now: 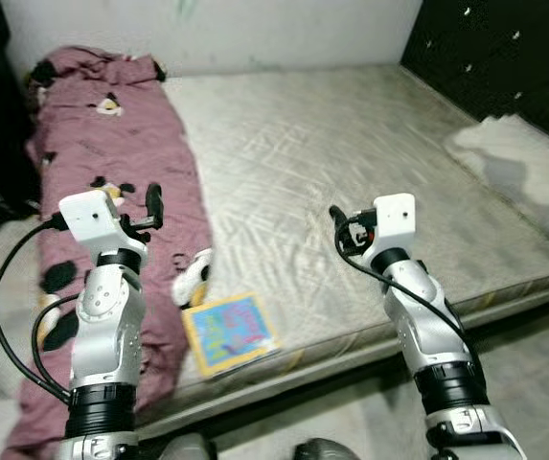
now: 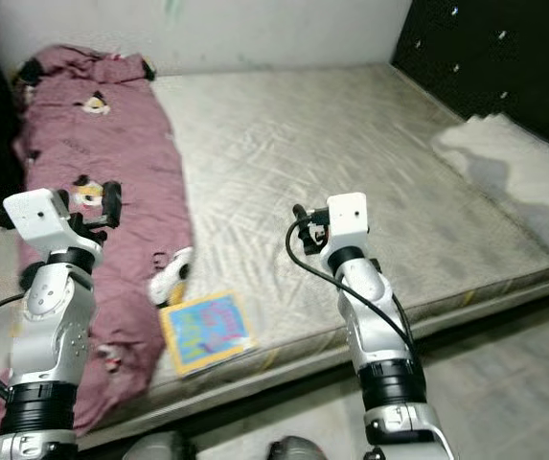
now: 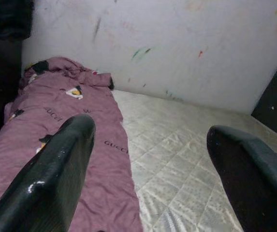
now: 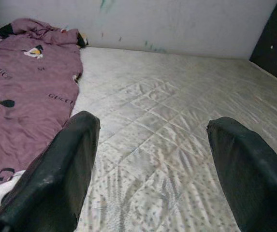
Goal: Clean up the room
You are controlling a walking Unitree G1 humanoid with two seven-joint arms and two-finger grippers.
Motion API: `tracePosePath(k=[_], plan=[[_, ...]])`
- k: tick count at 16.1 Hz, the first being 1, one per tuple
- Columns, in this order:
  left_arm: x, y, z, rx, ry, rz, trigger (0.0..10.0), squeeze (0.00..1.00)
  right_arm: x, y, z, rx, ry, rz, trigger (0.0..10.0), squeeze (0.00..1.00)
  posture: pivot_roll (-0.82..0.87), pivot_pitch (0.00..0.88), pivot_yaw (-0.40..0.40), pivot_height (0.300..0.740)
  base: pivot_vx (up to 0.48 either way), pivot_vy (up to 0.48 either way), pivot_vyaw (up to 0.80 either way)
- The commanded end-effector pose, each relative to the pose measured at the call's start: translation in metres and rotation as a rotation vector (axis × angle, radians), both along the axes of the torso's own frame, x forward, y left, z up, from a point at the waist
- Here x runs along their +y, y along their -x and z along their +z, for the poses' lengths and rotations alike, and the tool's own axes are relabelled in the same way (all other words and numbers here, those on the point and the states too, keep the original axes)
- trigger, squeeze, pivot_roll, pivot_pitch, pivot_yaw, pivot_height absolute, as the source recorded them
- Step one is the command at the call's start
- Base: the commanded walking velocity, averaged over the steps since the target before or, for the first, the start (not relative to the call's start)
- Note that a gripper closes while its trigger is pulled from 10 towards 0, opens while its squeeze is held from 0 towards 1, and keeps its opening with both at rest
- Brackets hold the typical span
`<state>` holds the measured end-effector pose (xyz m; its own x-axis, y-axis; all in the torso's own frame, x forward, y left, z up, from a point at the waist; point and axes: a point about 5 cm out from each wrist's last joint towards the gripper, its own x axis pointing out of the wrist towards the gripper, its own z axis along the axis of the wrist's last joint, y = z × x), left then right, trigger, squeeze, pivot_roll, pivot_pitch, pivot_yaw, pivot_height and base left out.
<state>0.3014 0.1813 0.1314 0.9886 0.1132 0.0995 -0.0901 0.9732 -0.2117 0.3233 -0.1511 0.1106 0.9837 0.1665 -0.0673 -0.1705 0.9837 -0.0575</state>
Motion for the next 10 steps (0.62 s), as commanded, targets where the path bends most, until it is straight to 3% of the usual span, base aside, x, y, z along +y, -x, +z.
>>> tracePosePath(k=[1,3,5,7,10], plan=[[-0.003,-0.002,0.003,-0.010,-0.005,0.012,10.0,0.00,-0.007,0.000,0.001,-0.006,0.005,-0.018,10.0,0.00,-0.02,0.000,-0.063,0.740,0.000,0.000,0.00],[-0.008,-0.002,0.003,-0.001,0.013,-0.010,10.0,0.00,-0.013,0.003,0.004,-0.019,0.012,-0.043,10.0,0.00,-0.05,0.000,-0.059,0.740,0.000,0.000,0.00],[-0.016,-0.006,0.016,-0.047,-0.038,-0.052,10.0,0.00,-0.018,0.007,0.002,-0.002,-0.003,-0.059,10.0,0.00,-0.03,0.000,-0.070,0.740,0.000,0.000,0.00],[-0.011,-0.006,0.013,-0.024,-0.053,-0.014,10.0,0.00,-0.014,0.004,0.002,-0.004,0.008,-0.042,10.0,0.00,-0.03,0.000,-0.072,0.740,0.000,0.000,0.00],[-0.001,0.012,-0.002,0.013,-0.054,0.011,10.0,0.00,-0.009,0.013,-0.002,0.005,-0.016,-0.041,10.0,0.00,-0.01,0.000,-0.069,0.740,0.000,0.000,0.00]])
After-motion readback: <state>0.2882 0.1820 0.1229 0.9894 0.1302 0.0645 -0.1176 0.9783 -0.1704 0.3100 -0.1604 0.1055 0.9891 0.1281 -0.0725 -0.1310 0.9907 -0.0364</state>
